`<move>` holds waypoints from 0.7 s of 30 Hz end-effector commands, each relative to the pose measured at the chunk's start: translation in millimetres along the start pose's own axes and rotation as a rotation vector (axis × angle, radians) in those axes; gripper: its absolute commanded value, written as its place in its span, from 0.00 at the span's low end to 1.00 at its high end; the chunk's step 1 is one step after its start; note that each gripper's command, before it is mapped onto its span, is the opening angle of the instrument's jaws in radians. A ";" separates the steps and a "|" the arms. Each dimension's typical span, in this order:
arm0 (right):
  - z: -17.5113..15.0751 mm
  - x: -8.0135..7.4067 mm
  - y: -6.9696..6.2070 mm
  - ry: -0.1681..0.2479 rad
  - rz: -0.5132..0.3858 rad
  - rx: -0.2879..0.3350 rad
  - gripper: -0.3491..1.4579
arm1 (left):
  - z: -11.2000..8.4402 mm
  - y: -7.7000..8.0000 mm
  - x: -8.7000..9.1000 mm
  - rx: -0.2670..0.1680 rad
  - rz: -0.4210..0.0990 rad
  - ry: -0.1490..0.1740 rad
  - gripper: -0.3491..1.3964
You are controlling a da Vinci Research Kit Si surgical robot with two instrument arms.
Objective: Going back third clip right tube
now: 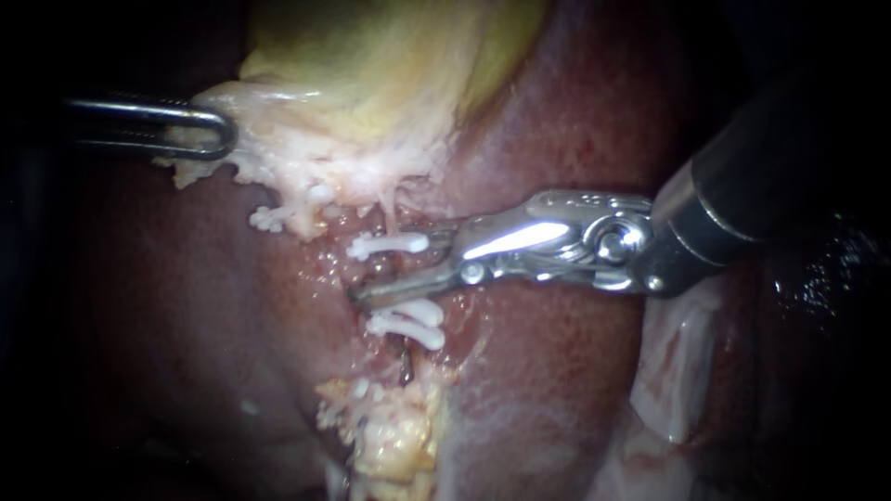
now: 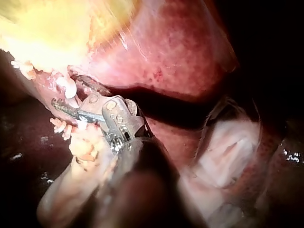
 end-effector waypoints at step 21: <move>-8.1 -3.0 -3.1 0.001 -0.382 0.016 0.47 | 0.3 0.0 -0.8 0.004 0.000 -0.002 0.00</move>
